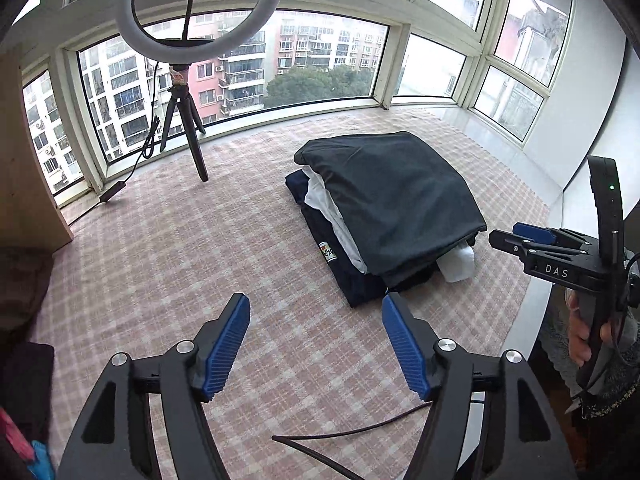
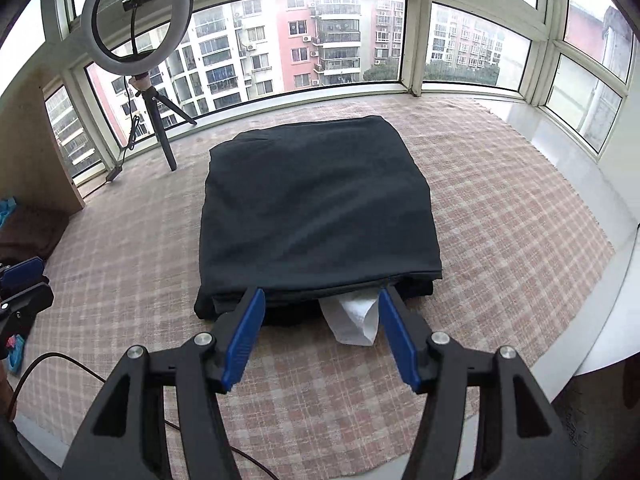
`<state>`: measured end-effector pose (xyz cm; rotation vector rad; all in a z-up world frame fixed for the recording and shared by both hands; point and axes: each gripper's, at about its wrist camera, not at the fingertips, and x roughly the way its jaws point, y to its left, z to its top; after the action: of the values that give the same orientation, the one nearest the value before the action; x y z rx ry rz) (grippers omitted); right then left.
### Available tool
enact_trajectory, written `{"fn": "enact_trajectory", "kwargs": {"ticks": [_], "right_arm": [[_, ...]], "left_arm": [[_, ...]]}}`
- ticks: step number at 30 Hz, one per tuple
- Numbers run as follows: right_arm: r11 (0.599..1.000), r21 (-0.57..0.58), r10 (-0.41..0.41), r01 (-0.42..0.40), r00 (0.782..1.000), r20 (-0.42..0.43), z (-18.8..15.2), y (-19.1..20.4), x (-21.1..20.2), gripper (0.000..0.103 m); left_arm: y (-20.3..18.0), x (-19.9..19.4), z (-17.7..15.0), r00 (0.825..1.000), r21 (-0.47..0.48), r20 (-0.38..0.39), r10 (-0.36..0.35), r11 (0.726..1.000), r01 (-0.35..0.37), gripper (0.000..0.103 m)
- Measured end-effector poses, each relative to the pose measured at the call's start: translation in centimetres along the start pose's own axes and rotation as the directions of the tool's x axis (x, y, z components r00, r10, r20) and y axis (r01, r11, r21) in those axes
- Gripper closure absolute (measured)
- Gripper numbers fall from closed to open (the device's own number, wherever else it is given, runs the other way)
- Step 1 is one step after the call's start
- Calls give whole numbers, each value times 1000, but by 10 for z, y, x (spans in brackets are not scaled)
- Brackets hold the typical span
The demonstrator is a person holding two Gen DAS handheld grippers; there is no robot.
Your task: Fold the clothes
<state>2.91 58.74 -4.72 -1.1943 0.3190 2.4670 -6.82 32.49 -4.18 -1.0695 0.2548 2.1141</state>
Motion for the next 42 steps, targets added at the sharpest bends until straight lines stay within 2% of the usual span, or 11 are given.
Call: {"fn": "enact_trajectory", "kwargs": {"ticks": [6,12,18,20,22,28,34,42], "right_arm": [[999,15,-46,45,996,72,-32,47,-55,44],[997,47,-71,66,993,97,-72,92,-97,44],[988,33,-155,152,982,111,-115,123,-128,44],[985,37,-173,170,978,116,-126,130,-136,31],[983,45,-183,179,975,124,-136,135,-143,29],[981,79,-187,179,974,125,-151,146,-157,29],[981,77,-186,178,975,119,-158,159,-160,29],[985,60,-170,163,977,133,-158,176,-164,29]], "left_arm": [[27,-55,-31,999,-7,43,27,1000,-27,29],[41,-95,-71,999,33,52,-6,999,4,29],[52,-118,-103,998,38,49,-50,998,48,29],[54,-124,-110,997,46,48,-55,998,53,28],[55,-131,-115,998,59,46,-53,997,50,28],[61,-150,-127,997,66,55,-55,996,51,28],[72,-162,-135,997,36,56,-48,998,46,23],[85,-171,-141,998,12,61,-26,1000,25,23]]}}
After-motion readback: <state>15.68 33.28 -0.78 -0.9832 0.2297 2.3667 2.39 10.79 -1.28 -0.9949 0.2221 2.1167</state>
